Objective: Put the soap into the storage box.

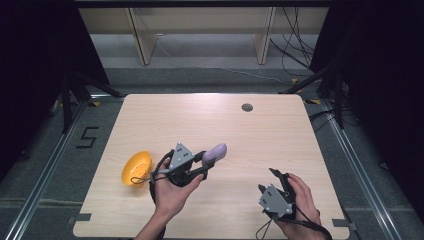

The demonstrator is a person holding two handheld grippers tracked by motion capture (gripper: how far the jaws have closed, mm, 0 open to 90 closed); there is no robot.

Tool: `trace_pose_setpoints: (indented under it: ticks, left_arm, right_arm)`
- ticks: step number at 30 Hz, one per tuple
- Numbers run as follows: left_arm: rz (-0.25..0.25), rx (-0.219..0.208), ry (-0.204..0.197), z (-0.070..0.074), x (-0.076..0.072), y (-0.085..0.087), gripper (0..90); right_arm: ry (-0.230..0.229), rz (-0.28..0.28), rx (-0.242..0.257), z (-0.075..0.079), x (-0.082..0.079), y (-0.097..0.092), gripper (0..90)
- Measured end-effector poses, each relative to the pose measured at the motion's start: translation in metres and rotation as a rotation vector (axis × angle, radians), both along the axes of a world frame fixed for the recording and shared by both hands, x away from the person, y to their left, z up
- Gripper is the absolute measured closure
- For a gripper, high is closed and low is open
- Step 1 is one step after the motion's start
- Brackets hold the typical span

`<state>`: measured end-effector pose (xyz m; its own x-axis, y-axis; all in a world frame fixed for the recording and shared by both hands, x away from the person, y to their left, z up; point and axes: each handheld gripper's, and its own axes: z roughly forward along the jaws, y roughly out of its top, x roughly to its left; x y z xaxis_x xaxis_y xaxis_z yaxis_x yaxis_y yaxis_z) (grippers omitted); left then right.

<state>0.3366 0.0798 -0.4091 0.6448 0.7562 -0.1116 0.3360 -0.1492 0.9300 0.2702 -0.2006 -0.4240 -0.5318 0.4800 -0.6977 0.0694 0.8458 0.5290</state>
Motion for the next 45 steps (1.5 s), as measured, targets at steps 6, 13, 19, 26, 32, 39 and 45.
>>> trace_pose_setpoints:
  ticks: [6,13,19,26,32,39,45]
  left_arm:
    - [0.057,0.001,-0.040,0.000,-0.006,0.010,58.9]
    - [0.130,0.005,-0.082,-0.001,-0.016,0.026,58.9]
    - [0.188,-0.016,-0.097,-0.003,-0.024,0.049,59.0]
    - [0.259,-0.034,-0.116,-0.005,-0.028,0.084,58.9]
    - [0.319,-0.071,-0.155,-0.004,-0.032,0.114,58.9]
    - [0.414,-0.079,-0.171,-0.014,-0.033,0.137,58.9]
    - [0.460,-0.072,-0.180,-0.020,-0.034,0.144,58.9]
  right_arm:
    - [0.012,-0.001,0.014,-0.001,0.000,0.001,40.9]
    - [0.015,0.001,0.006,-0.003,0.002,-0.001,40.7]
    - [0.019,-0.001,0.004,-0.003,0.002,0.000,40.6]
    - [0.029,-0.003,0.010,-0.005,0.003,0.001,40.6]
    - [0.027,-0.005,0.009,-0.005,0.003,0.001,40.5]
    - [0.032,-0.002,0.007,-0.006,0.003,0.000,40.4]
    - [0.026,0.000,0.005,-0.006,0.003,0.001,40.4]
